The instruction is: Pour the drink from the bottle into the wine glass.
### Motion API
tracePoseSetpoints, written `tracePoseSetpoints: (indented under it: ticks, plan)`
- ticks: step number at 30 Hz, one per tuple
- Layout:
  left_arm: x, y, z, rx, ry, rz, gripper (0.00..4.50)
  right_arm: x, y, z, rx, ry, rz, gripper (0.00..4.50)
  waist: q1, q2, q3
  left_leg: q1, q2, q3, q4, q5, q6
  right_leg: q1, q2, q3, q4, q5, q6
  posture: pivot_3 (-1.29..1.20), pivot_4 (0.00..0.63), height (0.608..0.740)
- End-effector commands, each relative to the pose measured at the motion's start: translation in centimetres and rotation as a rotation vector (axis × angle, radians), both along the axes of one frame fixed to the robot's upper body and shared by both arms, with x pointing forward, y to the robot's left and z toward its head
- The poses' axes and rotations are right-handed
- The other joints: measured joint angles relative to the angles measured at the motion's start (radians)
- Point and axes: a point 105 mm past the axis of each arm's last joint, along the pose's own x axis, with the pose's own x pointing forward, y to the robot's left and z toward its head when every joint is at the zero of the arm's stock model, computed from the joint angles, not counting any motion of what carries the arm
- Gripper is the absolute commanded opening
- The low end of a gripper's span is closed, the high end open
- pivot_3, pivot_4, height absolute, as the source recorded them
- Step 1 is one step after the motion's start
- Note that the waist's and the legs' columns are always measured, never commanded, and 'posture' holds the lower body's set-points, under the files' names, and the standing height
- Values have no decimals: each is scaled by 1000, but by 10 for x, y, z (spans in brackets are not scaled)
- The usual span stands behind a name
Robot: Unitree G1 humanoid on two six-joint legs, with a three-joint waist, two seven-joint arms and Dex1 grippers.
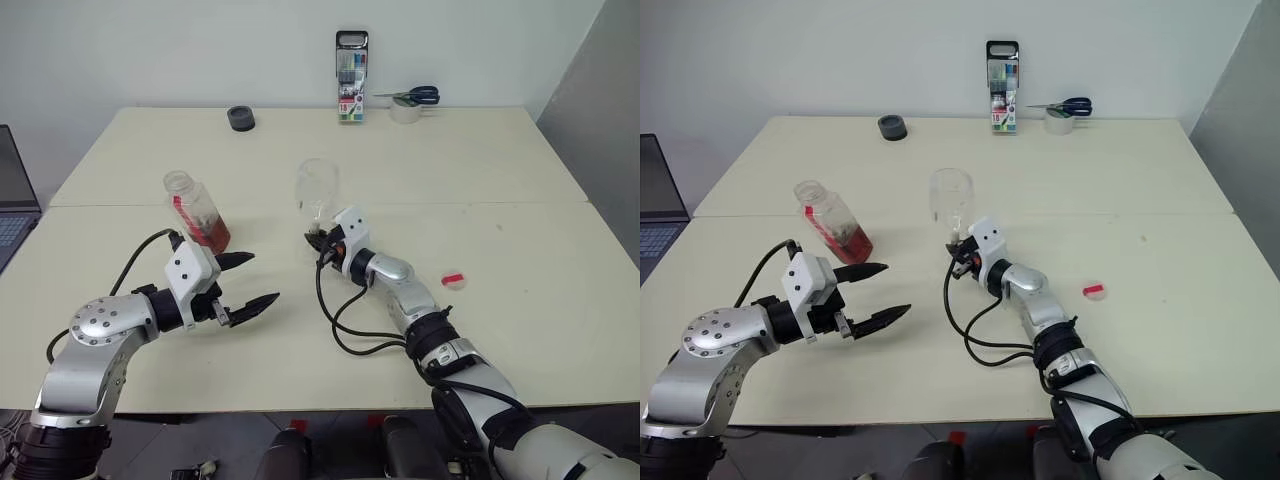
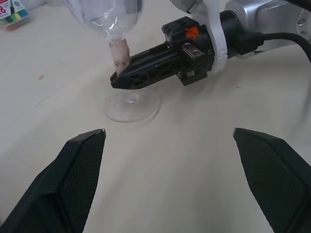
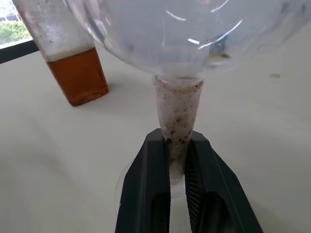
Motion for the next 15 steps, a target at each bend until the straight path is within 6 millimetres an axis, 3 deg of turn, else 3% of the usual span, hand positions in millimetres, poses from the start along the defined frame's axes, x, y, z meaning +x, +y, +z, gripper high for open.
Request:
tracePoseSetpoints:
  ticks: [1,7,15]
  plan:
    - [-2,3,17,-1,-57,7,4500,-1,5,15,5,-72,34,131,-2,0,0,0,0,0,0,0,0,0,0,0,0,0,0,0,150,740]
    - [-6,12,25,18,-63,4,4500,-1,5,10,-11,-72,35,131,-5,0,0,0,1,0,-1,0,0,-1,0,0,1,0,0,0,150,740]
    - [6,18,49,-32,-144,66,4500,-3,7,12,-11,-80,55,2817,-4,0,0,0,0,0,0,0,0,0,0,0,1,0,0,0,150,740]
